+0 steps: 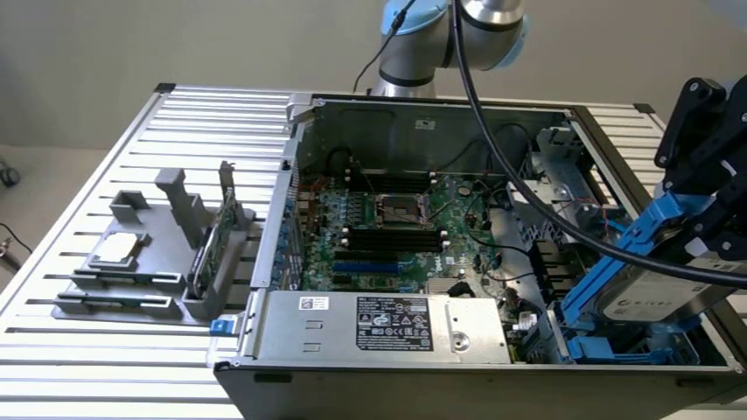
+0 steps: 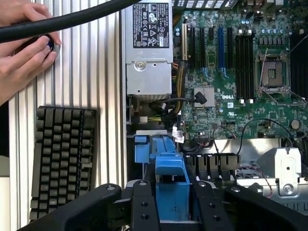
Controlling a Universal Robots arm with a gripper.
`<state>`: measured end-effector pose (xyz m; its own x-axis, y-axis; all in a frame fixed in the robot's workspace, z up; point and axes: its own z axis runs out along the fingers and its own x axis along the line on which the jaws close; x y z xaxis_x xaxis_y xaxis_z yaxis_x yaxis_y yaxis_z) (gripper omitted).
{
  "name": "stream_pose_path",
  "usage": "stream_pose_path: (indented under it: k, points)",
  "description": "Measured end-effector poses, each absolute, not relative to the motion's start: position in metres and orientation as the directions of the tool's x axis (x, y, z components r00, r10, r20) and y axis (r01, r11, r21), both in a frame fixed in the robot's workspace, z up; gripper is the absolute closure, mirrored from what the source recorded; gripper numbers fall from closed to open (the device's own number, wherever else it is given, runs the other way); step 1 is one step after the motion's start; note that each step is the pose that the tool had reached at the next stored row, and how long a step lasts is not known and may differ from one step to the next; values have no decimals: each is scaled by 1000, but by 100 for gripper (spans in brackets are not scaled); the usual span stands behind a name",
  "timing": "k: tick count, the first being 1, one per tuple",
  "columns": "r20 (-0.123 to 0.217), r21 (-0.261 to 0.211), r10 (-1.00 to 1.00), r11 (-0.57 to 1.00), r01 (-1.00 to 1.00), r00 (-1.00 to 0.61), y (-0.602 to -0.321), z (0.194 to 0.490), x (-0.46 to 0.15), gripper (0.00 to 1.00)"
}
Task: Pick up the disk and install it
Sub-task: 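Pick up the disk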
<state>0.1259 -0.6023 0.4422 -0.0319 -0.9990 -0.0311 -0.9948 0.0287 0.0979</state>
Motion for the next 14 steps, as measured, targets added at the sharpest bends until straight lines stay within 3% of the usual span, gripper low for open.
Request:
stream_pose_path:
  k: [14]
  points:
    - [-45,98,-999,20,-995,-25,-602,436,125,67]
